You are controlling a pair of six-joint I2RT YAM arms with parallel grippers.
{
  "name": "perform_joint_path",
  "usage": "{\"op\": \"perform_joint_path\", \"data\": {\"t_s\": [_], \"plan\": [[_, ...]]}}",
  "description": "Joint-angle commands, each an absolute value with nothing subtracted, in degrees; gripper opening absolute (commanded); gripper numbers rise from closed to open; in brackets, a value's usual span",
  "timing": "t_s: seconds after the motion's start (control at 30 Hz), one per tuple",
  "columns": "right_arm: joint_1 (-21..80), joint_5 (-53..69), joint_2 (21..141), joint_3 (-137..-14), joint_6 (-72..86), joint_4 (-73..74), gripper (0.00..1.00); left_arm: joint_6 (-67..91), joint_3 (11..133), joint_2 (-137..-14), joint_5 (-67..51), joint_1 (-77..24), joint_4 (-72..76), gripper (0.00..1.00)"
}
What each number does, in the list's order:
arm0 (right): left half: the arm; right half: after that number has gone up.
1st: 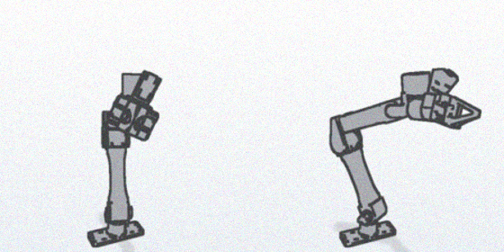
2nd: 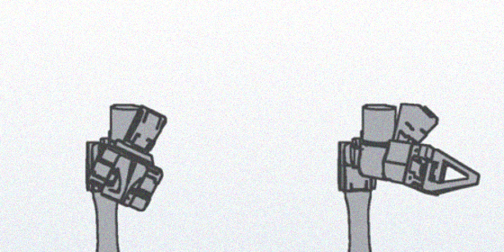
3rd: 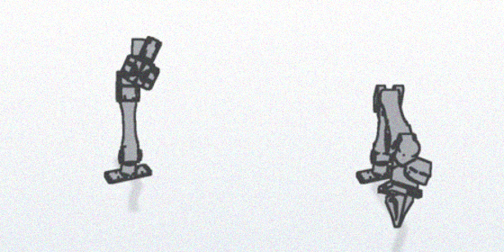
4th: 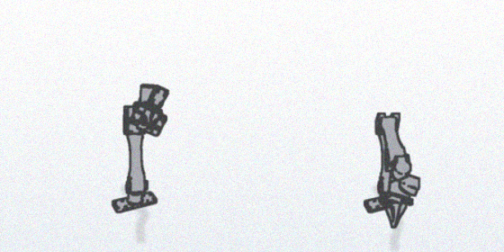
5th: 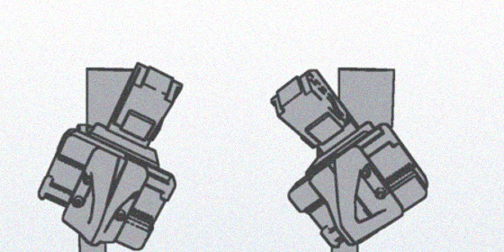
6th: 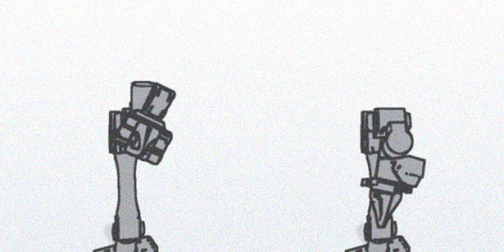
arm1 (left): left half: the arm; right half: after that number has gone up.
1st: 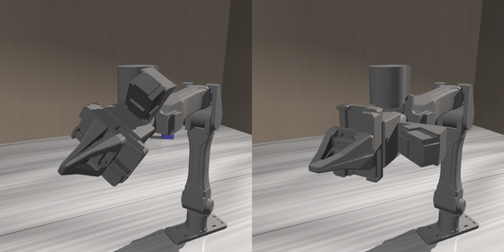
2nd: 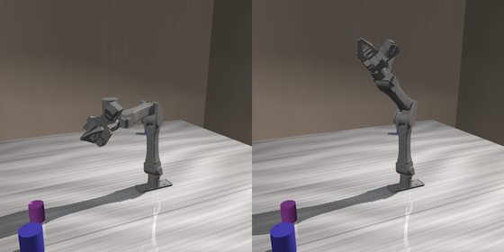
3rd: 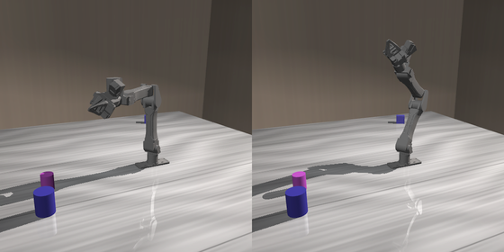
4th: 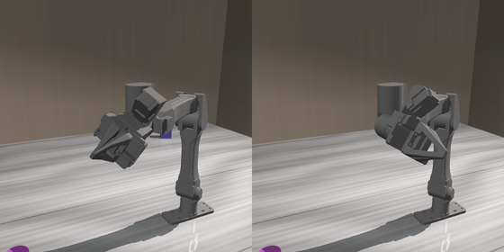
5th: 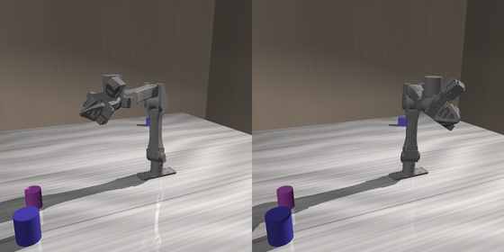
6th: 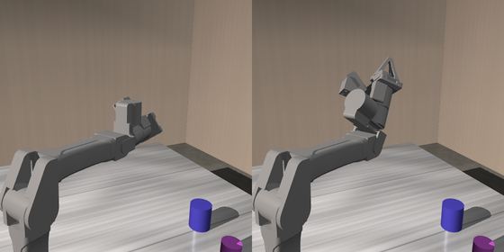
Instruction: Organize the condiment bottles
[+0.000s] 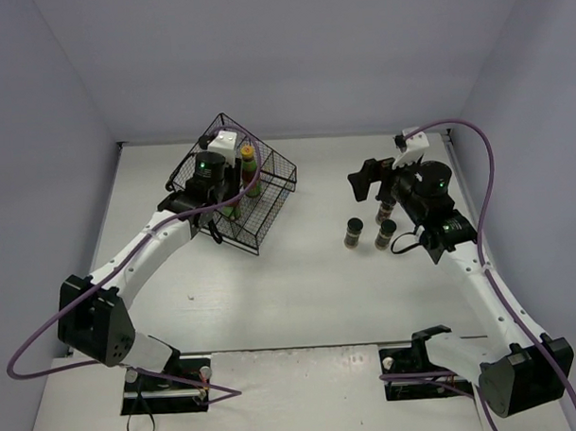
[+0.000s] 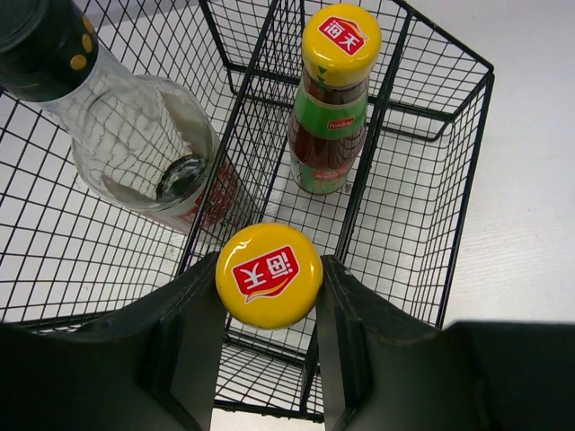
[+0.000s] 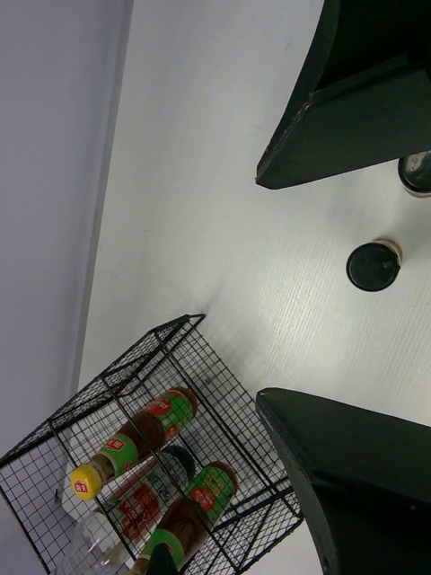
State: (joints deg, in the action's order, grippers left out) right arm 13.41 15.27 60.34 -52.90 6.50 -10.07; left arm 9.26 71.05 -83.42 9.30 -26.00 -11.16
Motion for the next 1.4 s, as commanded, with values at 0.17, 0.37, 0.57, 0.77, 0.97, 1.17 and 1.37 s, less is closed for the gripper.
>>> {"op": "perform_joint_path", "data": {"t_s": [0.17,0.37,0.57,0.77,0.97,1.17,1.37], "plan": [[13.18,16.0,61.0,-53.09,7.29,-15.73,0.99,10.72,69.44,-77.35,11.25,-25.58,3.87,0.29],[13.53,15.82,61.08,-52.82,7.21,-15.38,0.98,11.43,67.06,-76.99,11.07,-25.49,5.36,0.38],[13.8,15.47,61.08,-52.91,7.03,-14.85,0.98,11.78,66.1,-76.47,10.9,-25.49,5.36,0.52],[14.06,14.68,61.44,-53.09,6.94,-13.71,0.98,11.78,65.92,-75.06,10.64,-25.49,4.22,0.7],[14.24,13.98,60.91,-53.44,7.29,-10.64,0.95,13.09,68.11,-71.02,7.83,-25.49,-4.03,0.71],[15.47,11.96,60.91,-53.09,8.09,-6.51,0.9,13.71,68.12,-63.91,5.45,-25.58,-13.7,0.71],[20.21,3.44,62.31,-51.51,8.96,-1.94,0.89,14.24,60.65,-55.73,5.19,-25.58,-16.7,0.71]]}}
